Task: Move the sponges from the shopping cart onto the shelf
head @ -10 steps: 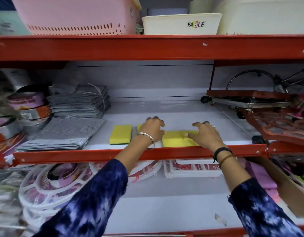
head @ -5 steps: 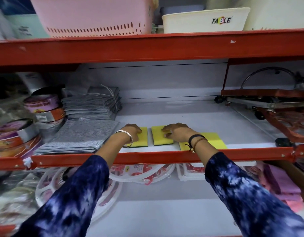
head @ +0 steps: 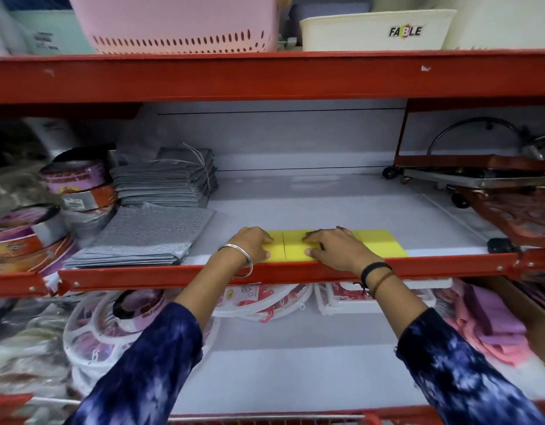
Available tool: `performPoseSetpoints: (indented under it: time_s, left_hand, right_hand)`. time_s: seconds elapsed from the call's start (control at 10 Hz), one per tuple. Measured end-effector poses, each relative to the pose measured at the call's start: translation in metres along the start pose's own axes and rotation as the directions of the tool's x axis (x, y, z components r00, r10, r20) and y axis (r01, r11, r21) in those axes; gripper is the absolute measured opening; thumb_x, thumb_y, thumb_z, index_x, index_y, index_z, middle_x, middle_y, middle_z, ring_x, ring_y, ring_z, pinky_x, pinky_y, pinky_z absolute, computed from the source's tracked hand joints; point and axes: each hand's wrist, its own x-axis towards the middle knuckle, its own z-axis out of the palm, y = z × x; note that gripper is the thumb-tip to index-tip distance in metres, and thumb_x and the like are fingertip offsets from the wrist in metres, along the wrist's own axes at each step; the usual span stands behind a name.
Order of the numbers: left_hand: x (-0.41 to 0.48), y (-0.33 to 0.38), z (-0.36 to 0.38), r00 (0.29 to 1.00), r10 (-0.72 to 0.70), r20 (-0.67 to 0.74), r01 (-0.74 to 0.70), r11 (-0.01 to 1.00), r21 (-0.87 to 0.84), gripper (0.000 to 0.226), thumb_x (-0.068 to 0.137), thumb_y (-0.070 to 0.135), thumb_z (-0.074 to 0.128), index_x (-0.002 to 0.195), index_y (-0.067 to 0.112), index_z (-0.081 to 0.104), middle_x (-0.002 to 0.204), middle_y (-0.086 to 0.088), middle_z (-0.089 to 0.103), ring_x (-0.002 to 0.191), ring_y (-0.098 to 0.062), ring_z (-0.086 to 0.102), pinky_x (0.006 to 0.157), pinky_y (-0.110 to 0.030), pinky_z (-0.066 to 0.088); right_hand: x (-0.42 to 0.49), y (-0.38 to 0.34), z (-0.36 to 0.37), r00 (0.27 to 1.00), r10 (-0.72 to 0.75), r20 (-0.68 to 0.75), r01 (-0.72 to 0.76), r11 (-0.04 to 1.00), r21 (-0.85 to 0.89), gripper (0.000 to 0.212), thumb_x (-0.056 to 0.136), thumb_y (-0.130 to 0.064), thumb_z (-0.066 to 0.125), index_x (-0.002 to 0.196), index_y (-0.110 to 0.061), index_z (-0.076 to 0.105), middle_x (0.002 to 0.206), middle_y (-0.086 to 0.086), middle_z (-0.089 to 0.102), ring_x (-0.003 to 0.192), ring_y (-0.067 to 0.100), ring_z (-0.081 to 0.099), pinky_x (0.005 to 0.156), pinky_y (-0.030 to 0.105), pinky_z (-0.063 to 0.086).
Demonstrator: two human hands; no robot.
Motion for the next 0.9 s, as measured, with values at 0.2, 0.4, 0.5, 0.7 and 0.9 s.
performPoseSetpoints:
  time_s: [0.2, 0.4, 0.5, 0.7, 0.9]
  left_hand:
    - [-0.002, 0.006, 0.002, 0.999, 0.032, 0.005, -0.032, 0.999, -0.025, 0.046, 0.09, 0.018, 0.062, 0.135, 0.017, 0.055, 0.147, -0.003, 0.049, 0.138, -0.024, 0.04, 0.118, -0.033, 0.028]
    - [-0.005, 0.007, 0.007, 1.0, -0.001, -0.025, -0.001, 0.998, -0.067, 0.045, 0.089, 0.019, 0.063, 0.133, 0.018, 0.056, 0.145, -0.003, 0.051, 0.138, -0.024, 0.042, 0.117, -0.033, 0.029]
    - [-0.01, 0.009, 0.007, 0.999, -0.025, -0.025, 0.022, 0.996, -0.092, 0.043, 0.089, 0.018, 0.063, 0.132, 0.019, 0.057, 0.144, -0.003, 0.052, 0.137, -0.024, 0.043, 0.117, -0.034, 0.031]
    - [-0.036, 0.019, -0.005, 0.98, 0.041, -0.197, -0.029, 0.997, 0.065, 0.033, 0.094, 0.024, 0.053, 0.125, 0.029, 0.062, 0.139, 0.009, 0.057, 0.132, -0.017, 0.049, 0.114, -0.039, 0.031]
    - [-0.084, 0.039, -0.045, 0.529, 0.347, -0.774, -0.251, 0.936, 0.248, 0.036, 0.086, 0.027, 0.044, 0.107, 0.019, 0.072, 0.119, 0.002, 0.072, 0.115, -0.019, 0.066, 0.101, -0.046, 0.046]
  right_hand:
    - [-0.007, 0.003, 0.002, 0.999, 0.049, 0.02, -0.052, 0.991, 0.127, 0.044, 0.094, -0.032, 0.053, 0.137, -0.021, 0.052, 0.148, -0.001, 0.048, 0.135, 0.024, 0.044, 0.112, 0.036, 0.035]
    - [-0.01, 0.001, 0.004, 0.995, 0.098, 0.036, -0.103, 0.98, 0.171, 0.046, 0.094, -0.029, 0.052, 0.138, -0.017, 0.051, 0.15, 0.002, 0.046, 0.137, 0.026, 0.042, 0.114, 0.033, 0.032]
    - [-0.013, -0.003, 0.003, 0.994, 0.1, 0.042, -0.106, 0.982, 0.156, 0.045, 0.096, -0.026, 0.049, 0.139, -0.014, 0.049, 0.152, 0.002, 0.041, 0.139, 0.026, 0.04, 0.115, 0.033, 0.03]
    - [-0.031, -0.01, -0.003, 0.991, 0.102, -0.091, -0.081, 0.975, 0.209, 0.046, 0.095, -0.024, 0.05, 0.139, -0.013, 0.048, 0.15, 0.004, 0.045, 0.136, 0.025, 0.044, 0.112, 0.033, 0.036]
    - [-0.067, -0.025, -0.062, 0.789, 0.024, -0.614, 0.164, 0.955, 0.249, 0.041, 0.095, -0.023, 0.054, 0.136, -0.015, 0.053, 0.145, 0.001, 0.05, 0.137, 0.017, 0.044, 0.115, 0.033, 0.031]
